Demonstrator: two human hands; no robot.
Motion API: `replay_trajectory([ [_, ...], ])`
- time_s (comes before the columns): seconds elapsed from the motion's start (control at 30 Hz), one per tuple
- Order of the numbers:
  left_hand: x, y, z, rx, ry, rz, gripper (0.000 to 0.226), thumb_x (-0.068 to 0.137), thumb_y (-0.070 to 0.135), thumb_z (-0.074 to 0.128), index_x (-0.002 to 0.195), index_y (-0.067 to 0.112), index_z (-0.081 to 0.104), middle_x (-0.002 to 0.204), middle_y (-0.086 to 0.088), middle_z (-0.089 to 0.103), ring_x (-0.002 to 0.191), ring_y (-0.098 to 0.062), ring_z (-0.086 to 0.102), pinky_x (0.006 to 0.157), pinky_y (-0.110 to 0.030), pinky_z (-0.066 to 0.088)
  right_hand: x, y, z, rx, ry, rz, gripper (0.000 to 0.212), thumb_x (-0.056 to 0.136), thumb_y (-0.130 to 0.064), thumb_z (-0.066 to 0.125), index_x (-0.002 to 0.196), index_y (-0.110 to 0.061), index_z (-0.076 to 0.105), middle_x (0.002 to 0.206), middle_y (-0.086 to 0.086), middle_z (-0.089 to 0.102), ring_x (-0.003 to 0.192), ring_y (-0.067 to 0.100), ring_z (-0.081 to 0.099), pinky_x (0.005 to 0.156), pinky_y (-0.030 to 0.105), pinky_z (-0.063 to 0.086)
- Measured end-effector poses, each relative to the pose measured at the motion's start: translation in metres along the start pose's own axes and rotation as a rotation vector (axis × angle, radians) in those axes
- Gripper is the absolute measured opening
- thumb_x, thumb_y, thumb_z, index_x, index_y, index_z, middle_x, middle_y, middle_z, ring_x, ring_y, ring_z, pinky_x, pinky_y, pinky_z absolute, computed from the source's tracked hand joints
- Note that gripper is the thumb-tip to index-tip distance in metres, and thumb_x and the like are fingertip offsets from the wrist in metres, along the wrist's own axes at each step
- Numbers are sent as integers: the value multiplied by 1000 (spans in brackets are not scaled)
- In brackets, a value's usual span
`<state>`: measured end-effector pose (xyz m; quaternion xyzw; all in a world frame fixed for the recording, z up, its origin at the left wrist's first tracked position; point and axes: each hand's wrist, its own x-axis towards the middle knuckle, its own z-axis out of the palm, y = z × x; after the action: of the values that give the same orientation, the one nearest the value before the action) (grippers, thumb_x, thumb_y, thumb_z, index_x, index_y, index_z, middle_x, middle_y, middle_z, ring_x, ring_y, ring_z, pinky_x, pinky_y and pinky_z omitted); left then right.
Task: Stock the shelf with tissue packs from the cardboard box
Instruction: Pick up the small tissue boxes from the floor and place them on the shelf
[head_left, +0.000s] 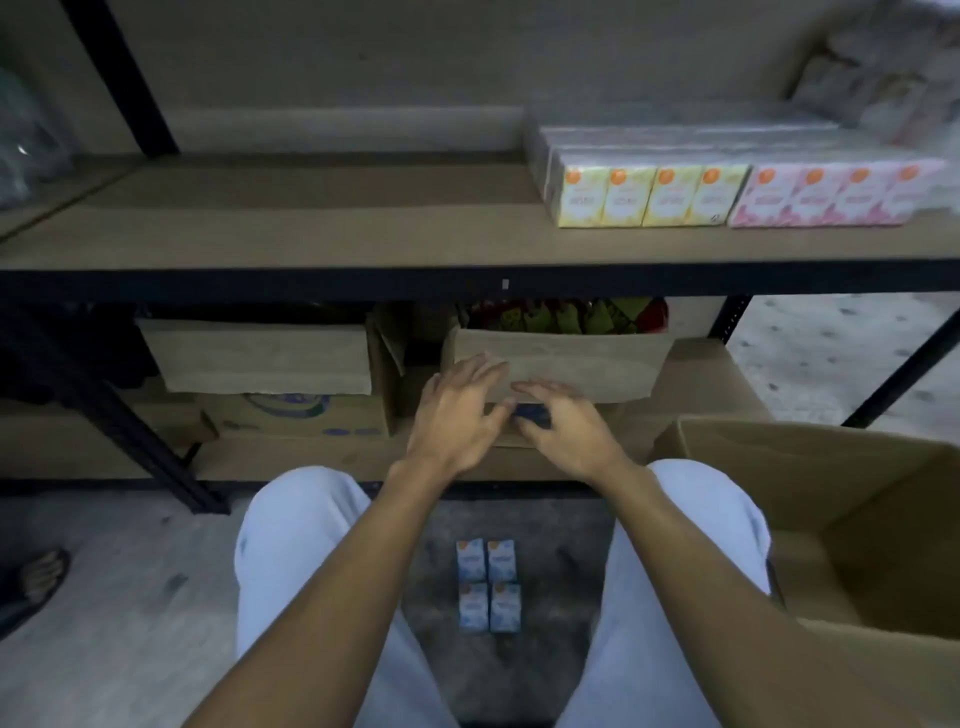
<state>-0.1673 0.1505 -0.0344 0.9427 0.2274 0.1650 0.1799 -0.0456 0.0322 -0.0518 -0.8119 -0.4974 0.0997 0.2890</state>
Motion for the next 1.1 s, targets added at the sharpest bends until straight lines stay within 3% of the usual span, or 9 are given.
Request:
replay_trajectory([
  [0.2, -22, -33, 68, -29, -165, -169, 52, 96, 42, 48, 146, 32, 38, 155, 2, 33, 142, -19, 30, 114, -36, 23, -8, 25, 64, 117, -169, 189, 51, 92, -30, 61, 139, -17, 48, 144, 5, 50, 134, 22, 44, 105, 22, 31],
  [0.47, -52, -87, 160, -132, -346, -414, 53, 96, 41, 48, 147, 30, 36, 156, 1, 32, 143, -17, 30, 115, -35, 27, -18, 84, 153, 254, -365, 469, 52, 94, -36, 58, 140, -16, 45, 143, 3, 50, 131, 20, 46, 94, 14, 31],
  [0.53, -57, -101, 176, -140, -356, -447, 53, 95, 45, 46, 145, 30, 38, 155, 0, 35, 142, -16, 32, 114, -34, 30, -19, 99, 175, 287, -402, 527, 53, 93, -36, 59, 141, -17, 45, 142, 3, 50, 131, 22, 47, 97, 19, 34],
  [0.77, -60, -144, 233, -194, -559, -610, 56, 97, 45, 46, 149, 38, 26, 161, 2, 18, 146, -21, 22, 113, -40, 30, -19, 138, 233, 352, -442, 695, 60, 91, -34, 63, 144, -16, 40, 146, 7, 46, 128, 25, 49, 104, 40, 44],
  [0.9, -72, -164, 267, -138, -692, -600, 61, 96, 44, 49, 150, 40, 21, 162, 4, 11, 148, -22, 15, 114, -41, 28, -23, 156, 256, 290, -501, 691, 57, 89, -25, 66, 140, -14, 45, 142, 9, 46, 127, 28, 47, 103, 37, 42],
  [1.03, -83, -171, 293, -196, -708, -602, 67, 92, 32, 57, 150, 32, 23, 161, -1, 15, 147, -24, 15, 115, -41, 26, -35, 192, 296, 276, -512, 705, 72, 69, -45, 66, 136, -25, 49, 141, 7, 48, 130, 26, 47, 100, 44, 47],
  [1.1, -84, -174, 303, -224, -712, -614, 67, 93, 30, 56, 151, 29, 22, 160, -4, 16, 145, -27, 20, 114, -42, 28, -32, 195, 303, 264, -531, 684, 70, 71, -42, 66, 136, -25, 48, 143, 7, 46, 130, 28, 47, 99, 46, 47],
])
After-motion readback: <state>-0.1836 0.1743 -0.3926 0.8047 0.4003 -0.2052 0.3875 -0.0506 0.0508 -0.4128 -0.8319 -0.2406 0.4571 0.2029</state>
